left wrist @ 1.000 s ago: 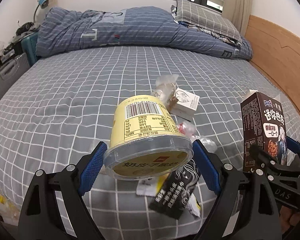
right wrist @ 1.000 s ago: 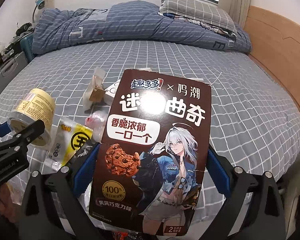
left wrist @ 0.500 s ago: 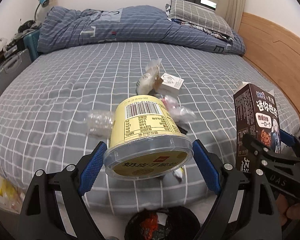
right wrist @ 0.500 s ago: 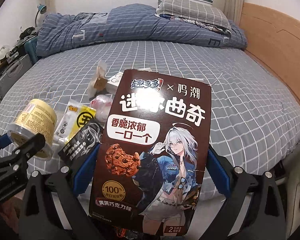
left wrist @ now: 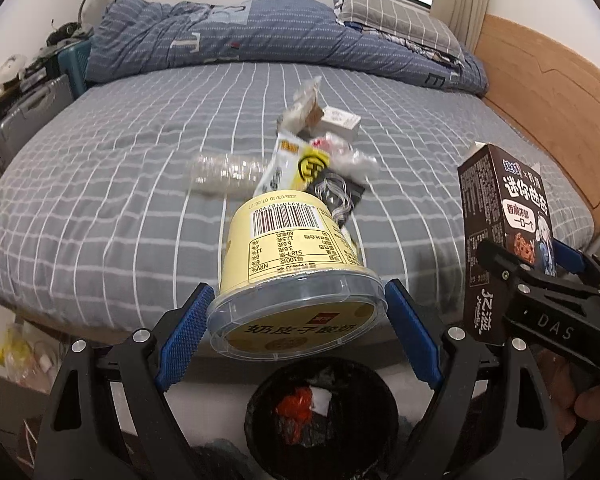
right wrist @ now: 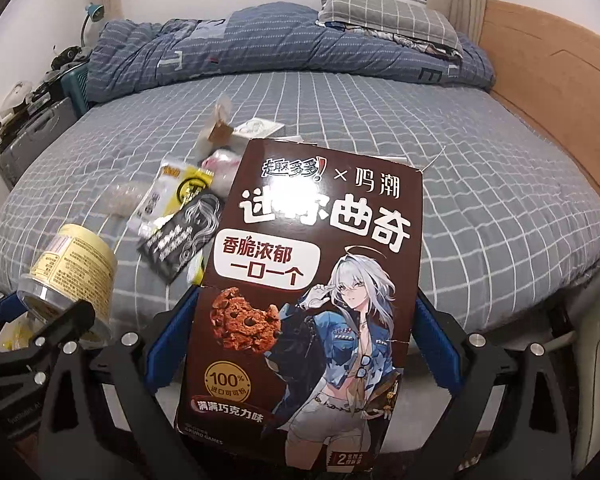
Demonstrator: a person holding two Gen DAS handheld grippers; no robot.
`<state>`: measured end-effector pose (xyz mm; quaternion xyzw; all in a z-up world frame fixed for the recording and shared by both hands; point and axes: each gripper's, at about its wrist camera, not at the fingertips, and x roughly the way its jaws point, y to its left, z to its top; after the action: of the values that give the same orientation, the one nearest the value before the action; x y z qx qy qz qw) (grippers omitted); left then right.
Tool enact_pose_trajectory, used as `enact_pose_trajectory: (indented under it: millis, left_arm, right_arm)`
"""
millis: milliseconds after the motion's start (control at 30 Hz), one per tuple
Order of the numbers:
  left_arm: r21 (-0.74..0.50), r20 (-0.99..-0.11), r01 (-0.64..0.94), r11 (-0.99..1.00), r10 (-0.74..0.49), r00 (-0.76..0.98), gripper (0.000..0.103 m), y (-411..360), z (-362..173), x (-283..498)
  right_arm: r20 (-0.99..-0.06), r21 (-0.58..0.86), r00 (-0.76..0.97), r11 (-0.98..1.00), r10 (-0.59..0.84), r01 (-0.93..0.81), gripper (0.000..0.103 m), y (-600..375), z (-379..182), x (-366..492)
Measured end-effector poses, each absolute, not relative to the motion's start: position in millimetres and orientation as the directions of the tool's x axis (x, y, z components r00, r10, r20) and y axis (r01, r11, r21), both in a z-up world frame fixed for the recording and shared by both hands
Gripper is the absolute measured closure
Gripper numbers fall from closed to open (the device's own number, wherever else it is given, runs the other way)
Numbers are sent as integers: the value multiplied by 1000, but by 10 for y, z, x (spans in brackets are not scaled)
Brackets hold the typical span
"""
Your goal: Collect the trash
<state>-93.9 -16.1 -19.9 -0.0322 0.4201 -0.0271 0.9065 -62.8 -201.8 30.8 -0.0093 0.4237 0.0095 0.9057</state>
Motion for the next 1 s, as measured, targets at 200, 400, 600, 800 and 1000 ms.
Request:
enact_pose_trajectory:
  millis: [200,400,600,800,1000]
  left_arm:
    - [-86,-781,20,996,-80,619,18,-176,-297,-1202]
    - [-78,-803,18,997,-73,591,18,-168,-353,-1414]
    - [-80,-828,8,997,-71,557,18,-162,-411,-1595]
    - [-70,-853,6,998,-63,519,18,-182,-495,-1719]
    - [-65,-881,16,998,-65,468,18,-253,-713,-1831]
  right_arm:
    - [-779,-15,627,999,10,-34,10,-1991,246,-870]
    - [-807,-44,590,997,0,-61,10,-1956,163,-1115]
    - [-822,-55,569,997,-12,-58,10,-1992,172,-1363]
    - [-836,-61,548,997,-22,-54,10,-2039,144,-1514]
    - [-867,-56,499,996,-16,-64,10,-2040,-73,-1626]
